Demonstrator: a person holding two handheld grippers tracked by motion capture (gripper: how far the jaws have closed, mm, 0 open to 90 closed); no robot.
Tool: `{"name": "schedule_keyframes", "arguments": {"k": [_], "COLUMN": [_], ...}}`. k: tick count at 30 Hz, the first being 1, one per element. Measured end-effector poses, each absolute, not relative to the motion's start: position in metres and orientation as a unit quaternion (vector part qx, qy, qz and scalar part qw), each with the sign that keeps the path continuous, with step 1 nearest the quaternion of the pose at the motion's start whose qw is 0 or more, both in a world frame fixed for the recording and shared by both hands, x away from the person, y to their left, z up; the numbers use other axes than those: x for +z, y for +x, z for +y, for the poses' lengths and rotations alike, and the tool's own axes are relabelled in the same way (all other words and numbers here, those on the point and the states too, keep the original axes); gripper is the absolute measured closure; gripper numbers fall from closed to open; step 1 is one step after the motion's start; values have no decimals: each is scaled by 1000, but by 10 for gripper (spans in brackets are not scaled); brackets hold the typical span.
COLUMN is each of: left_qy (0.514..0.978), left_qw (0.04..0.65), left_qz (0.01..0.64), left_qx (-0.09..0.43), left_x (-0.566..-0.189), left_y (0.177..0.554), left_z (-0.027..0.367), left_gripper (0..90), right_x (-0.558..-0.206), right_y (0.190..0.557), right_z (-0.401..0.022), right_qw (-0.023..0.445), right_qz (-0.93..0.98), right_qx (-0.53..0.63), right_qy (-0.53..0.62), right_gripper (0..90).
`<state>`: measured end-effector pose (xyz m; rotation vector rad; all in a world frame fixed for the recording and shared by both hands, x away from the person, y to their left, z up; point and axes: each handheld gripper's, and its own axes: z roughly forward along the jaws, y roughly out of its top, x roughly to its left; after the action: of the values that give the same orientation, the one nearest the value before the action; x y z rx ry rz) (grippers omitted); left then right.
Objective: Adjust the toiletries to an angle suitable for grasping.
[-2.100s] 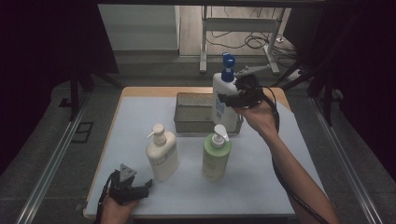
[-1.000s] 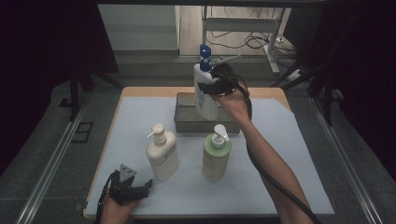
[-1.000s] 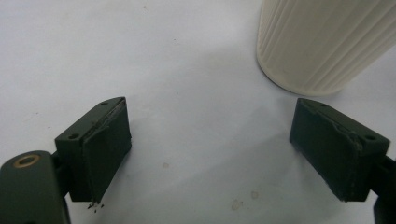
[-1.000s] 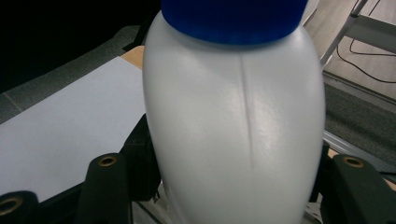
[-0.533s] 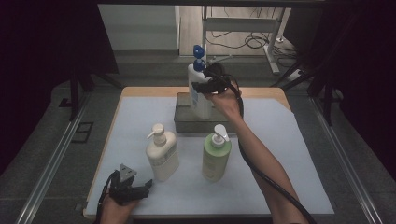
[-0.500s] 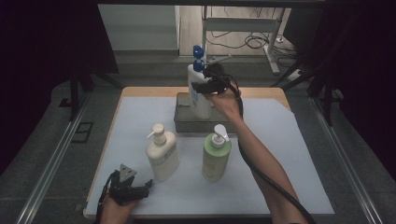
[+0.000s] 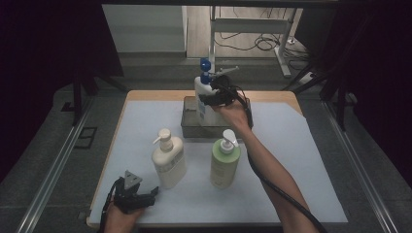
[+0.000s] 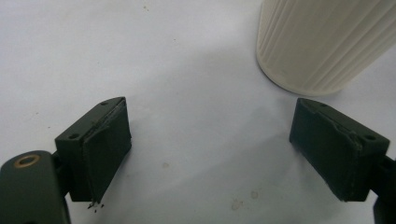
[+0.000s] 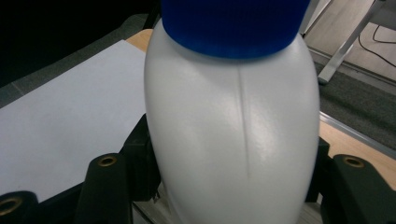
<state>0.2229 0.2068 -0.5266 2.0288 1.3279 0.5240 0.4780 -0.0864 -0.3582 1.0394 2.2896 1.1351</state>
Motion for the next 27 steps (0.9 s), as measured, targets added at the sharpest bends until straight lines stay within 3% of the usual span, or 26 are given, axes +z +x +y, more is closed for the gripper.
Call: {"name": "schedule_keyframes", "arguments": {"k": [27], "left_qy": [774], "left_qw": [324], "left_qz": [506], "left_qx": [200], "left_x": [-527], "left_y": [223], "left_z": [207], "left_gripper": [125], "right_x": [-384], "right_y": [471], "right_z": [-89], "right_qw": [178], "right_qz": [829], "right_qx": [394], "right_qy": [355], "right_gripper": [392]}}
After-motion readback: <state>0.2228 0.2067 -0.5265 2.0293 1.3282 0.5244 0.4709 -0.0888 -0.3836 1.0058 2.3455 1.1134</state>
